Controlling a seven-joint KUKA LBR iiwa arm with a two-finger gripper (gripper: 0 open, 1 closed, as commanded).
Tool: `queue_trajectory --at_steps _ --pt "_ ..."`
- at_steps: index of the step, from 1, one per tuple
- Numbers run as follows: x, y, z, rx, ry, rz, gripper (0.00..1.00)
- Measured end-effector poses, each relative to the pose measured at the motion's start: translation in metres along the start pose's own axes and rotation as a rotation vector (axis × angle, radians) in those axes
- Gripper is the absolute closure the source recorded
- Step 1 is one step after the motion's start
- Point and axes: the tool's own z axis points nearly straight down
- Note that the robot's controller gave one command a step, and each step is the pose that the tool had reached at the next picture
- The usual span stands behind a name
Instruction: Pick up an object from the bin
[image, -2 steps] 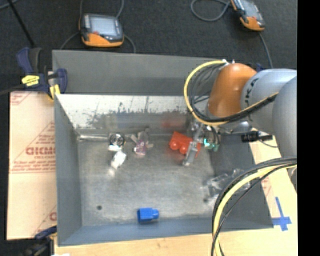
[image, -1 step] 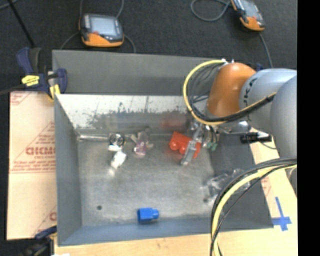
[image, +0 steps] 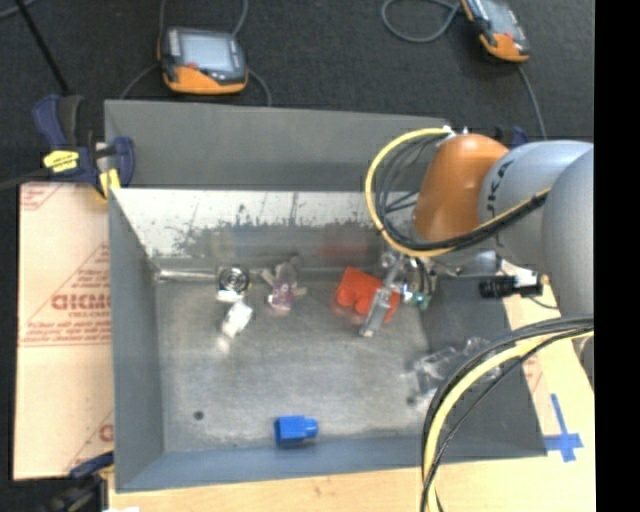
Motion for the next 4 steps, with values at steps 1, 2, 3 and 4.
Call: queue_trajectory --at_steps 1,2,3,4 --pt "0.001 -0.006 0.0 0.001 0.003 0.072 0.0" --pt "0.001 -0.007 0.0 0.002 0.003 0.07 1.0" --pt "0.014 -0.011 -0.197 -0.002 -0.009 0.117 1.0" --pt "-0.029 -0.029 -0.217 0.002 -0.005 -0.283 1.0"
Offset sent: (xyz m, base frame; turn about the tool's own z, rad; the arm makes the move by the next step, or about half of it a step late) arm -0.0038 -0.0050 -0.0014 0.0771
